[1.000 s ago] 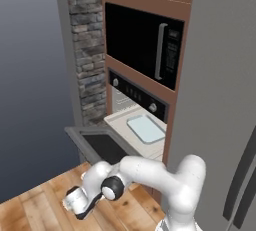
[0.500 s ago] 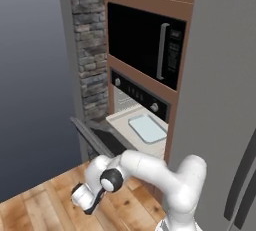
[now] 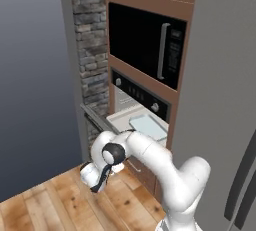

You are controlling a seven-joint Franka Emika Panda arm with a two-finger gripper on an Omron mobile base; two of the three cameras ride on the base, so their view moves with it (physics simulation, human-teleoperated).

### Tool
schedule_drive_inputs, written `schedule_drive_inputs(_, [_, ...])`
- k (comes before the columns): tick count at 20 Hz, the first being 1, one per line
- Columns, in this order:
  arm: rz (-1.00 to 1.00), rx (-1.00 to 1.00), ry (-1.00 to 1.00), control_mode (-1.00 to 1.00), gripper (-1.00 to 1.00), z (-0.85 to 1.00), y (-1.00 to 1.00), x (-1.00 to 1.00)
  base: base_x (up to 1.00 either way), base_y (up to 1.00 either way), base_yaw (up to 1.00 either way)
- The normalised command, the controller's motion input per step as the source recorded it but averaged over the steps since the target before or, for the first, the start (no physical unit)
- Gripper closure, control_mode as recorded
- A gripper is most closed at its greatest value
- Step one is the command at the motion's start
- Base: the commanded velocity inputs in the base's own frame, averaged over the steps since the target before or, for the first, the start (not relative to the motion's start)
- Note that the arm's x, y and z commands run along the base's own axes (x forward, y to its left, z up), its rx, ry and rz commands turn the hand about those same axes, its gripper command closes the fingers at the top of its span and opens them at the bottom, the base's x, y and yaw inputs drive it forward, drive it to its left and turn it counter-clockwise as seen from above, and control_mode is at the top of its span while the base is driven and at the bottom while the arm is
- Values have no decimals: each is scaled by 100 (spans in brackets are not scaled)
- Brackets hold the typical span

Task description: Take the baked cake out of the oven and place it on the plate for cooling. Then close the oven door.

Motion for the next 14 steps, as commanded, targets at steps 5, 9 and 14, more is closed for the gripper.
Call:
schedule_drive_inputs(5, [-12,0,14,-100,-100,66,-85,100,0,0,0])
schedule_drive_inputs(9, [-11,0,20,-100,-100,24,-91,100,0,0,0])
schedule_drive_inputs(14, [-9,-5,23,-100,-100,0,-88,100,0,0,0])
